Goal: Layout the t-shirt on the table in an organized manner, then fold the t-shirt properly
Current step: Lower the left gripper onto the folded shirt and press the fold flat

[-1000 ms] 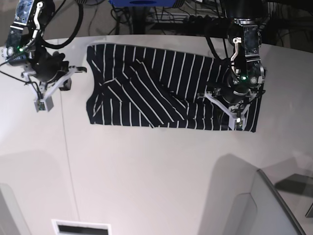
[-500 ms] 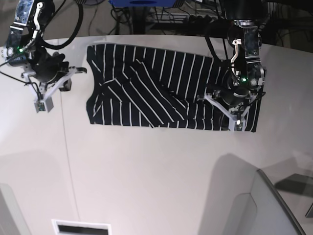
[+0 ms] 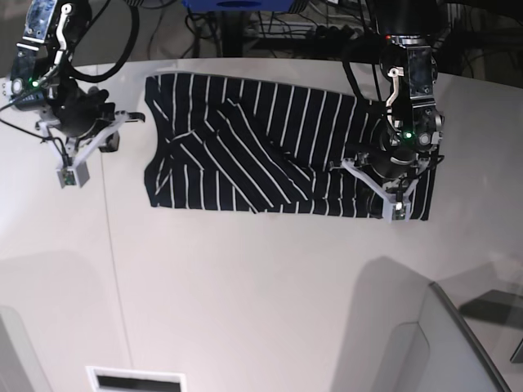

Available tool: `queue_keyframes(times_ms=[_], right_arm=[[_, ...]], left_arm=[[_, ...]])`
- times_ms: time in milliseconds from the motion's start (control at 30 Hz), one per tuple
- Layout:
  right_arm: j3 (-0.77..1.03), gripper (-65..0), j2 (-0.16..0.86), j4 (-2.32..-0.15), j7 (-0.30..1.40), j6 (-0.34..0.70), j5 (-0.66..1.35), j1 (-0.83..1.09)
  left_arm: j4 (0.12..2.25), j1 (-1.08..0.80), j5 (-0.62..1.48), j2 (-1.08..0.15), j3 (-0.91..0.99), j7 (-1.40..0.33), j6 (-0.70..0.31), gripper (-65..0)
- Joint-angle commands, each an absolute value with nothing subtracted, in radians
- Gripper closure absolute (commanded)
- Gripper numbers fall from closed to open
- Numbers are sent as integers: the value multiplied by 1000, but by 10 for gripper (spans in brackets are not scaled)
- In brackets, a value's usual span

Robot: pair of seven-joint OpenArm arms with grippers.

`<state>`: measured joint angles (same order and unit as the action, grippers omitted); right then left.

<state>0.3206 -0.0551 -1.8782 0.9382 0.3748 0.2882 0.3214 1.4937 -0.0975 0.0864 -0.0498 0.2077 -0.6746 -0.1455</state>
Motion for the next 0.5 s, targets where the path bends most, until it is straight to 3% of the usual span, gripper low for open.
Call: queue_keyframes(times_ms=[0, 100, 167, 467], right_arm=[[321, 0, -53, -1894, 923, 377, 302, 314], [321, 0, -53, -1894, 923, 377, 302, 314], [321, 0, -53, -1894, 923, 377, 302, 314], [323, 0, -53, -1894, 923, 377, 302, 314]], left_arm=[[1511, -85, 96, -51, 206, -659, -145, -25], [1520, -85, 99, -51, 188, -659, -148, -189], [1526, -85, 99, -53, 131, -659, -148, -248], [1552, -87, 99, -51, -101, -659, -148, -258]])
